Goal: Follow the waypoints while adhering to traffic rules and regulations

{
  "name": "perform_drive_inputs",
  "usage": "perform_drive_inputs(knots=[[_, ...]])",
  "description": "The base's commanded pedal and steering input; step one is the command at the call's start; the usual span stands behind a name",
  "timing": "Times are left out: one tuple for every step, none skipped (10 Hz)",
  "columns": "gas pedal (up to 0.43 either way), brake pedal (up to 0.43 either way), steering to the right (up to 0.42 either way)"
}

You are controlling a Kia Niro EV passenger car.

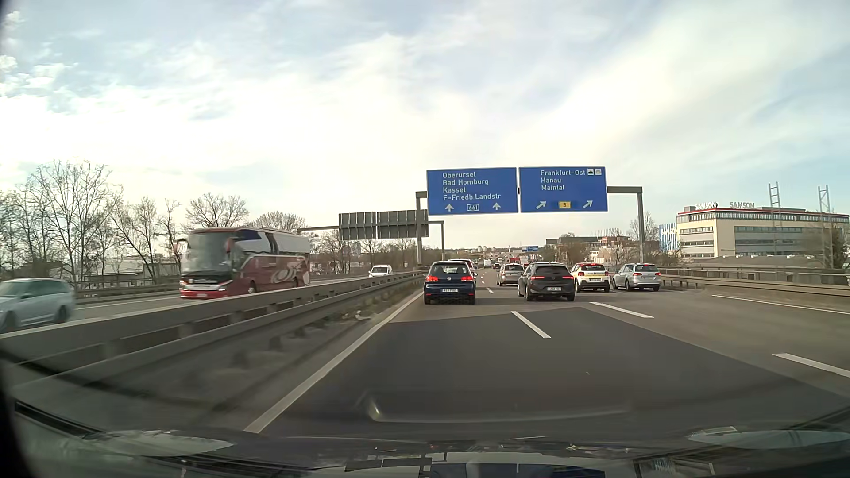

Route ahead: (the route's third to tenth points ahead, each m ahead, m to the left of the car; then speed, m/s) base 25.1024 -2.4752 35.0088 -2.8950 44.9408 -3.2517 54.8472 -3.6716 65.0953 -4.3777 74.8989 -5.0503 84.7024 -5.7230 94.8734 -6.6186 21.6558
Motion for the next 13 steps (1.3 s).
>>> perform_drive_inputs(knots=[[0.209,0.0,0.005],[0.209,0.0,0.005],[0.209,0.0,0.005],[0.209,0.0,0.005],[0.209,0.0,0.005],[0.209,0.0,0.005],[0.209,0.0,0.004],[0.209,0.0,0.004],[0.209,0.0,0.004],[0.209,0.0,0.004],[0.209,0.0,0.004],[0.209,0.0,0.003],[0.209,0.0,0.003]])
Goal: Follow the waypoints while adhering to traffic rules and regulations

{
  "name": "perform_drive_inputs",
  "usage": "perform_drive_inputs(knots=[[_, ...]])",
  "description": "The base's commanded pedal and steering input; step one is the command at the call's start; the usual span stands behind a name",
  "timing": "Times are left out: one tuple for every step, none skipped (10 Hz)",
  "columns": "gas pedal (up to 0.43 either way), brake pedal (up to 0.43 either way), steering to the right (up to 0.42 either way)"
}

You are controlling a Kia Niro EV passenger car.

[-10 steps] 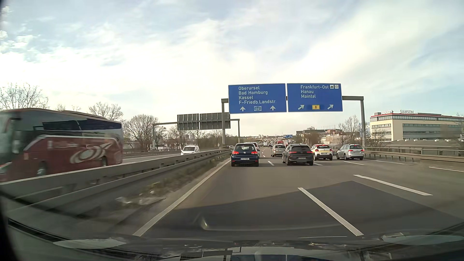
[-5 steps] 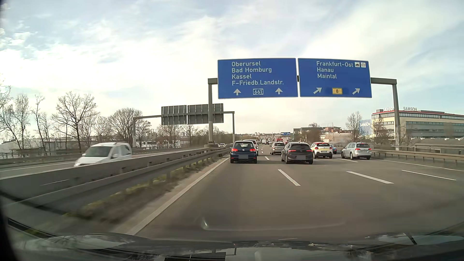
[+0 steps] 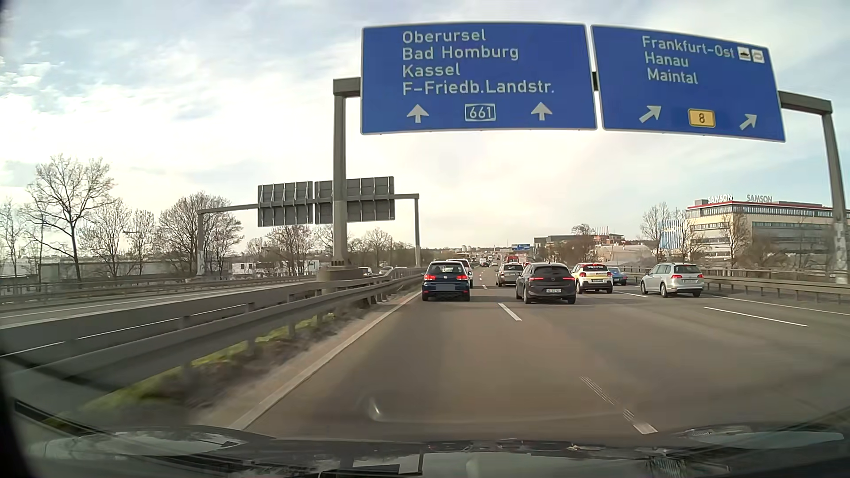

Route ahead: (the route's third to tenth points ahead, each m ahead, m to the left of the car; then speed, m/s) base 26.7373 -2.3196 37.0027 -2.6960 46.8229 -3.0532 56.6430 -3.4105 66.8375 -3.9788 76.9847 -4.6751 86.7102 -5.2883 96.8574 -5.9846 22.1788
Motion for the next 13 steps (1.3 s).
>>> perform_drive_inputs(knots=[[0.209,0.0,0.003],[0.209,0.0,0.003],[0.209,0.0,0.003],[0.209,0.0,0.003],[0.209,0.0,0.004],[0.209,0.0,0.003],[0.209,0.0,0.003],[0.197,0.0,0.003],[0.189,0.0,0.004],[0.177,0.0,0.003],[0.157,0.0,0.003],[0.157,0.0,0.003],[0.15,0.0,0.003]])
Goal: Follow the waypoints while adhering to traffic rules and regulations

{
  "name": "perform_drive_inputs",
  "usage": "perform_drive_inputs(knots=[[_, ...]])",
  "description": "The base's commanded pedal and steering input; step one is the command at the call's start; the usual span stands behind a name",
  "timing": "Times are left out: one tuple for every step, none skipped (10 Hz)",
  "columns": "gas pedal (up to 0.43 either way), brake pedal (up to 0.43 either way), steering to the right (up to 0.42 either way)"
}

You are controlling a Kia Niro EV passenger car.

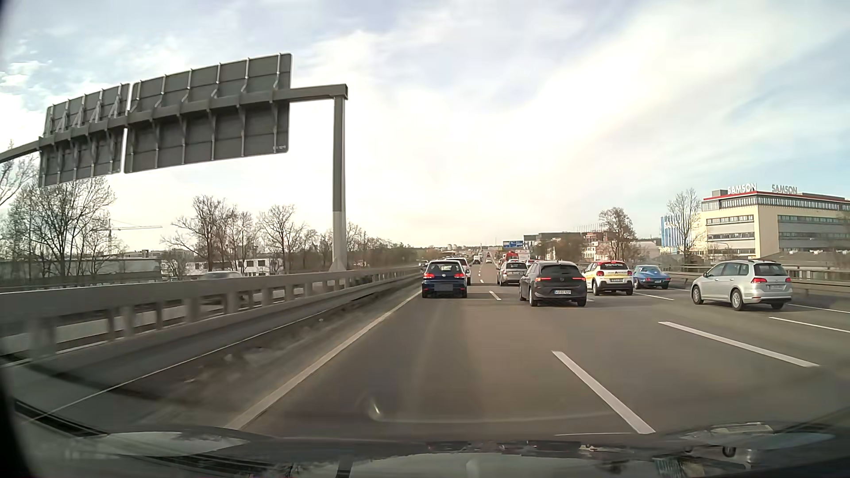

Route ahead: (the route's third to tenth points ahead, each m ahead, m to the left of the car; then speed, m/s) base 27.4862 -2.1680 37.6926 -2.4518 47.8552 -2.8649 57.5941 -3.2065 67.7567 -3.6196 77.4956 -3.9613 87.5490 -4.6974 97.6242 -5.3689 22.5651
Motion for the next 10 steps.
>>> perform_drive_inputs(knots=[[0.15,0.0,0.003],[0.15,0.0,0.003],[0.15,0.0,0.003],[0.15,0.0,0.003],[0.15,0.0,0.003],[0.15,0.0,0.003],[0.15,0.0,0.003],[0.15,0.0,0.003],[0.15,0.0,0.003],[0.118,0.0,0.003]])
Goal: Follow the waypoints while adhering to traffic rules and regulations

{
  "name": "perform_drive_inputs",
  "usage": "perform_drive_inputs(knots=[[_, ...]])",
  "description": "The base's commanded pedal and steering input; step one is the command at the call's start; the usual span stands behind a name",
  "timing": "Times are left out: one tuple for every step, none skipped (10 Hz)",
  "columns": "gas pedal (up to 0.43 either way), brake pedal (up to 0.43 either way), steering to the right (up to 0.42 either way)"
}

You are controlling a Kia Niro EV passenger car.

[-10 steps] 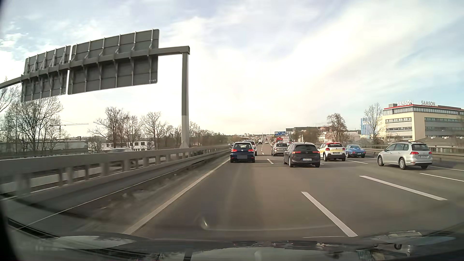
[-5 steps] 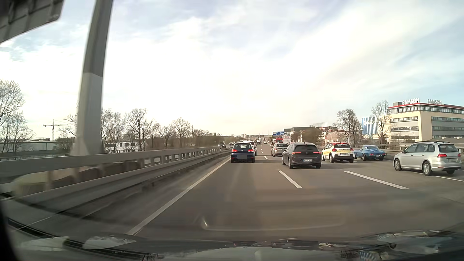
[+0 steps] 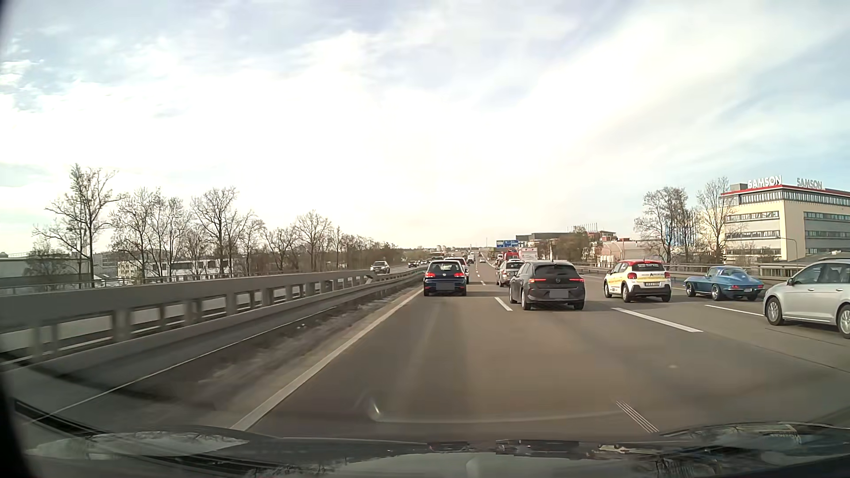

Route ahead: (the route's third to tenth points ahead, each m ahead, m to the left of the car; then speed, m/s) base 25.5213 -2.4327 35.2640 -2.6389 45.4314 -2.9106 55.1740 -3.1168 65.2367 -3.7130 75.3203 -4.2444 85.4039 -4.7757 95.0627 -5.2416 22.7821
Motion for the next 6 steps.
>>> perform_drive_inputs(knots=[[0.11,0.0,0.003],[0.039,0.0,0.003],[0.0,0.0,0.003],[0.0,0.0,0.002],[0.0,0.0,0.003],[0.0,0.0,0.003]])
